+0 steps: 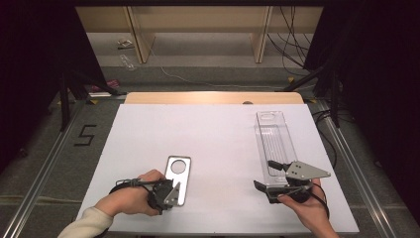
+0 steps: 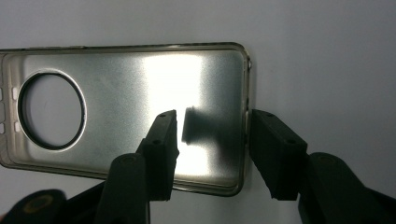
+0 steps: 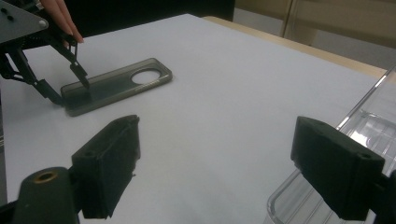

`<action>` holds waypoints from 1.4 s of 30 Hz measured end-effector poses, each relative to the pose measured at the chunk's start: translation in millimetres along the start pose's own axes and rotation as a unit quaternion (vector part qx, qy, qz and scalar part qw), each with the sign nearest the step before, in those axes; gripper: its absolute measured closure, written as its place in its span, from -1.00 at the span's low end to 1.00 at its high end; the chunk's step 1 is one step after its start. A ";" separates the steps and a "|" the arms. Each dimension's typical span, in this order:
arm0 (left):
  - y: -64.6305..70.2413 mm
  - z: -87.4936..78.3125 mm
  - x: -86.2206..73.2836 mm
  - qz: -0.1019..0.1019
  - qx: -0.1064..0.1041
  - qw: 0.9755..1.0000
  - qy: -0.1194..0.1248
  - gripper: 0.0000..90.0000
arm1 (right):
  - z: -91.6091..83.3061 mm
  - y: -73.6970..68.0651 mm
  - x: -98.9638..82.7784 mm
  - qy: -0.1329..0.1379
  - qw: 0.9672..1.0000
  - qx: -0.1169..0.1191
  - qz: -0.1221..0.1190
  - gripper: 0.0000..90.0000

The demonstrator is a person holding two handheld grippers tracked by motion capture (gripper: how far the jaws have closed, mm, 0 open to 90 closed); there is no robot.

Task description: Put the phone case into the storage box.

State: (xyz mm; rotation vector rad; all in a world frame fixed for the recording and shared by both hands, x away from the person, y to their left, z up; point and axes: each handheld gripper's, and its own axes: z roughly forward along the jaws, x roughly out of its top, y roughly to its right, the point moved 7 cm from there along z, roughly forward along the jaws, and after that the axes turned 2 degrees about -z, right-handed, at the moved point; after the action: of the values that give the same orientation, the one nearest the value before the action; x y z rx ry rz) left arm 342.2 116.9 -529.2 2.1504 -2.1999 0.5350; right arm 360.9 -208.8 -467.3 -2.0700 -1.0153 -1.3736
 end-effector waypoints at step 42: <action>6.9 -0.8 2.1 0.037 -0.016 0.999 -0.018 0.67 | 3.2 -2.8 -1.7 -0.005 1.000 0.006 -0.001 -0.63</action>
State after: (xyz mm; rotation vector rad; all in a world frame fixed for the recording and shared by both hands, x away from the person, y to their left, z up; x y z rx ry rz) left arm 335.2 115.0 -529.5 2.0860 -2.2974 0.4635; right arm 360.1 -205.3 -470.2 -2.0704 -1.0281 -1.3559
